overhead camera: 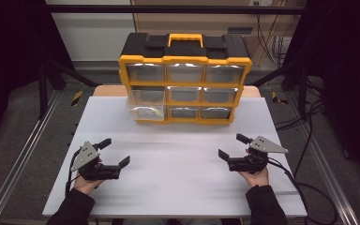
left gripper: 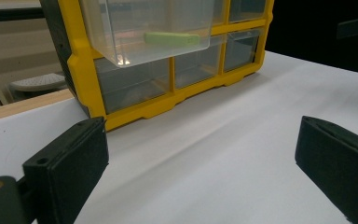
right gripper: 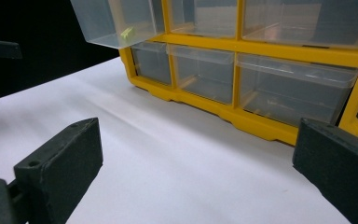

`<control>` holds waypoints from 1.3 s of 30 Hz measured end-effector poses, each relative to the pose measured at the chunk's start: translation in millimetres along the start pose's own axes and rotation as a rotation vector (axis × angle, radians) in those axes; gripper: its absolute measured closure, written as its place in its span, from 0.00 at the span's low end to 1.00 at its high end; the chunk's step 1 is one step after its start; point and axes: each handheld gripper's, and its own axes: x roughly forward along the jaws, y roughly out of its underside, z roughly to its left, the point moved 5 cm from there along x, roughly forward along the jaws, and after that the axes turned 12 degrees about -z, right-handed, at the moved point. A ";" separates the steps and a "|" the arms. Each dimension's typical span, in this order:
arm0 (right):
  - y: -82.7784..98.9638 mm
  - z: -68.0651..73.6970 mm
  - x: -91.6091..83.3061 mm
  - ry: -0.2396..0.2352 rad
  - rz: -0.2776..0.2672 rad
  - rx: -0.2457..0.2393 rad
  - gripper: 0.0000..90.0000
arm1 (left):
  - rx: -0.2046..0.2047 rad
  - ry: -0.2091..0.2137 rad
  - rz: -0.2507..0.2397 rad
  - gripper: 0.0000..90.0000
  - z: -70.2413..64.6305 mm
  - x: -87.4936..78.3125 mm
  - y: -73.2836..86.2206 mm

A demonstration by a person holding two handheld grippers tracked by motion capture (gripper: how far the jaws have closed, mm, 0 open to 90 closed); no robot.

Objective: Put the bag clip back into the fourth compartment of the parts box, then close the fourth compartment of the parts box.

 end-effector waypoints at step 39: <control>5.6 -6.7 -5.5 0.018 0.015 0.007 0.02 | 0.042 -0.078 0.028 0.25 -14.4 53.3 -42.0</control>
